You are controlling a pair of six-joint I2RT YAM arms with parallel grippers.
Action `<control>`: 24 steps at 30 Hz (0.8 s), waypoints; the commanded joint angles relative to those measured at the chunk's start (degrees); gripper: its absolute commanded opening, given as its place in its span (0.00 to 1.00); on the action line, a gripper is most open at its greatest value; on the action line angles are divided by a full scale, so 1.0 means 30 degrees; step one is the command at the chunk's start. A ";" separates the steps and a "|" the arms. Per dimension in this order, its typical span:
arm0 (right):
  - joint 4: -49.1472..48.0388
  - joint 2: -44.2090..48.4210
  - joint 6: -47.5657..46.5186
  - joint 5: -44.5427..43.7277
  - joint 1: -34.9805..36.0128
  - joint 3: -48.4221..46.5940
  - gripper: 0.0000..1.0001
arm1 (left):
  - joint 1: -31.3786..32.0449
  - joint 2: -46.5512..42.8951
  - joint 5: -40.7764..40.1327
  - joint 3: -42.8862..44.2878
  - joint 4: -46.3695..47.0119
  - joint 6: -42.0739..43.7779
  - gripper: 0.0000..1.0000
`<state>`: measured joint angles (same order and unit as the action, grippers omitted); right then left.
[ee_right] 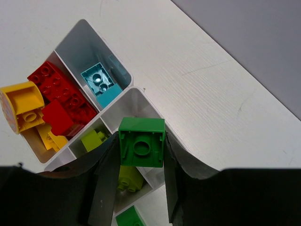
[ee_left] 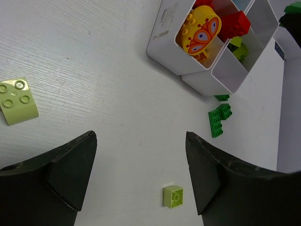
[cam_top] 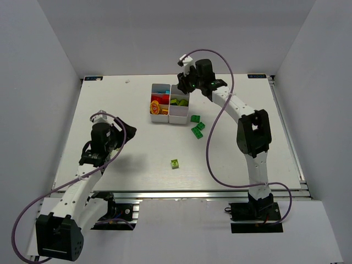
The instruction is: Sort the legos into containers by color
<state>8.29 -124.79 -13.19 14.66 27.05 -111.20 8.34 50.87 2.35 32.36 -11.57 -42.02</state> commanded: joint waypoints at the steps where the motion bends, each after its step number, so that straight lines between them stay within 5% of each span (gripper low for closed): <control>1: -0.1154 -0.0150 -0.0349 -0.0139 0.0066 -0.0083 0.27 | -0.0113 0.0005 0.0271 0.0464 0.0195 -0.0026 0.86; 12: -0.1124 -0.0385 -0.0642 -0.0139 0.0095 0.0152 0.58 | -0.0084 0.0240 0.0301 0.0815 0.0020 0.0061 0.86; 19: -0.0511 0.0606 -0.0845 0.0357 -0.0079 0.0151 0.64 | -0.0084 0.0270 0.0330 0.0902 0.0137 0.0003 0.86; 24: 0.1860 0.3298 -0.3567 0.4715 -0.1218 0.1671 0.68 | -0.0084 -0.0023 0.0242 0.0757 0.0107 0.0003 0.85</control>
<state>10.09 -123.70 -18.41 19.44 26.26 -108.51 8.34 51.96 2.52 32.75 -11.60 -42.02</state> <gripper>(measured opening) 0.687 0.854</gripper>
